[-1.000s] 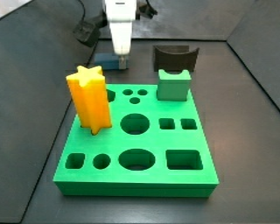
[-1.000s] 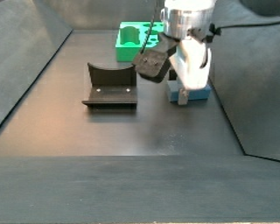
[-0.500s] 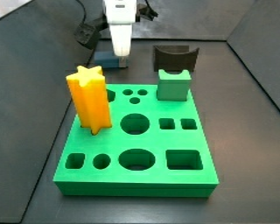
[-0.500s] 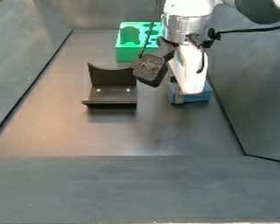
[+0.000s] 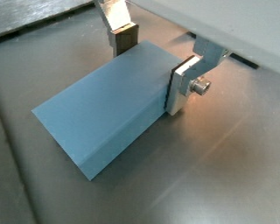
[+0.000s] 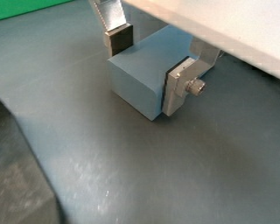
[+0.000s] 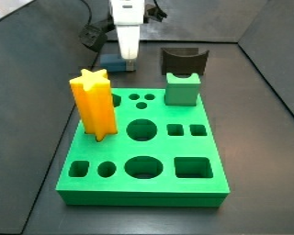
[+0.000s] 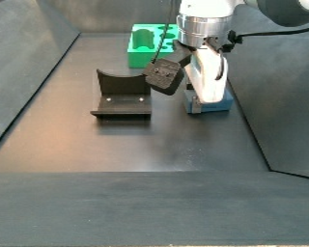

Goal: Pick up the rectangle object. Move up. Place the rectangle object on the fixture. Regrasp the rectangle object. Move to above the board. Insert the rectangle object.
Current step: Pick up the rectangle object, then move up.

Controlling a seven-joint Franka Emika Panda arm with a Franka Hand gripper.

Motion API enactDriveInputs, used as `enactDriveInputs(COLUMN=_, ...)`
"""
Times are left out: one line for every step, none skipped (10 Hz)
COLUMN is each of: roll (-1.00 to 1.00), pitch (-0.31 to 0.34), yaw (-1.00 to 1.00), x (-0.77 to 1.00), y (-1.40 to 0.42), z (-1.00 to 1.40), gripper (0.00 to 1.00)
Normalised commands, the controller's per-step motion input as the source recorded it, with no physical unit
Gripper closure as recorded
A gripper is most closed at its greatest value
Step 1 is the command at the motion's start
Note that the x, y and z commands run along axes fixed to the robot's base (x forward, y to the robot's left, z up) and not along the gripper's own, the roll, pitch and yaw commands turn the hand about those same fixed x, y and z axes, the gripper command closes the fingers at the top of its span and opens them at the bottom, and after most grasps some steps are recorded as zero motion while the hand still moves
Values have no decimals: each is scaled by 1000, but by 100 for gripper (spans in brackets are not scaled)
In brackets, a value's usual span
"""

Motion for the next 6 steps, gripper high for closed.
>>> enactDriveInputs(roll=0, pitch=0, yaw=0, x=0, y=0, z=0, gripper=100)
enactDriveInputs(roll=0, pitch=0, yaw=0, x=0, y=0, z=0, gripper=100)
enactDriveInputs(roll=0, pitch=0, yaw=0, x=0, y=0, z=0, gripper=100)
enactDriveInputs(roll=0, pitch=0, yaw=0, x=0, y=0, z=833, gripper=100)
enactDriveInputs(roll=-1, pitch=60, yaw=-2, x=-94, y=8, z=739, gripper=100)
enactDriveInputs(roll=3, pitch=66, yaw=-4, x=-87, y=13, z=671, gripper=100)
